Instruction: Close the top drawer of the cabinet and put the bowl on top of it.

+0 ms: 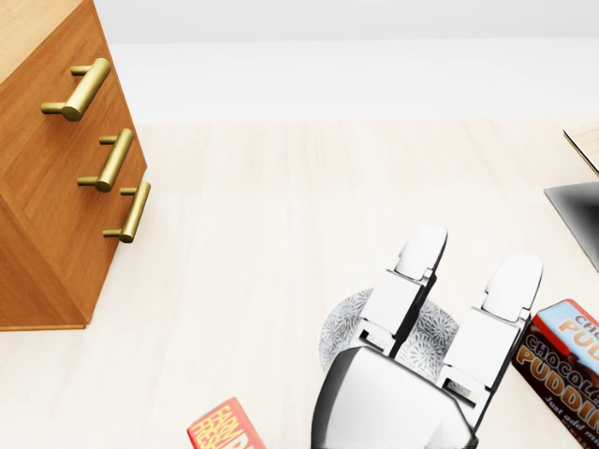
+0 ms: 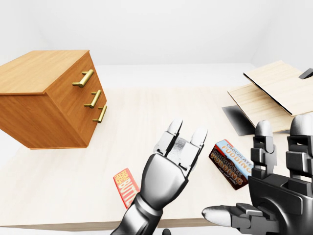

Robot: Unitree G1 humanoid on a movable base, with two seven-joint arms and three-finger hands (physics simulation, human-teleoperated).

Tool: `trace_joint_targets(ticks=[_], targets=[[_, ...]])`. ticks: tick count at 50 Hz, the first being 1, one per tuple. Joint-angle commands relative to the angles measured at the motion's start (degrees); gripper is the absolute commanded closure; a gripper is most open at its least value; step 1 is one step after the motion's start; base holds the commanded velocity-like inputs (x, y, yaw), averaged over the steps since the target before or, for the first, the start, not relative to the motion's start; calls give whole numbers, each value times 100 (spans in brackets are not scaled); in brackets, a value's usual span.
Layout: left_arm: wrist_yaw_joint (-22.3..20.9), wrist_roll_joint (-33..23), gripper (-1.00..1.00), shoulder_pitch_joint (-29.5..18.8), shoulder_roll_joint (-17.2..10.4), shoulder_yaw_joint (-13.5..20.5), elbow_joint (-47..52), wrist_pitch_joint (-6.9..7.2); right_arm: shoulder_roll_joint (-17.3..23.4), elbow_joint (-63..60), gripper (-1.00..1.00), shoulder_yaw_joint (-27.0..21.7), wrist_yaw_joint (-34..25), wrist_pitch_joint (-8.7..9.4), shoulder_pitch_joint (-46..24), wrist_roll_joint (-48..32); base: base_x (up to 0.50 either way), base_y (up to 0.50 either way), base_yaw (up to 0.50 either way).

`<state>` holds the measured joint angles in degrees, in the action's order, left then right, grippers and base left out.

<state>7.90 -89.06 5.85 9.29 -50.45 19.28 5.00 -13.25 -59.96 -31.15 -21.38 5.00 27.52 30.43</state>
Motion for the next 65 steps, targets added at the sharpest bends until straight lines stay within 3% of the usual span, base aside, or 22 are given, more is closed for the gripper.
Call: trace_joint_targets(ticks=[1, 9, 16, 24, 50, 65], targets=[[-179, -227, -100, -205, 268, 219, -473, 0, 67, -4, -100, -6, 59, 0, 45, 104, 0, 0, 0], [-148, -164, -100, -260, 322, 400, -644, 0, 68, -4, -100, -15, 59, 0, 42, 114, 0, 0, 0], [-196, 25, -100, -180, 294, 290, -597, 0, 3, -4, -100, 41, 12, 0, -12, -16, 0, 0, 0], [-122, 80, -100, -229, 298, 427, -786, 0, 34, -4, -100, -29, 25, 0, -14, 78, 0, 0, 0], [-399, -289, -100, -171, 178, 625, -846, 0, -16, -4, -100, 93, 3, 0, 28, -42, 0, 0, 0], [-400, -278, -100, -338, 254, 1001, -1268, 0, -20, -4, -100, 97, 16, 0, -22, -72, 0, 0, 0]])
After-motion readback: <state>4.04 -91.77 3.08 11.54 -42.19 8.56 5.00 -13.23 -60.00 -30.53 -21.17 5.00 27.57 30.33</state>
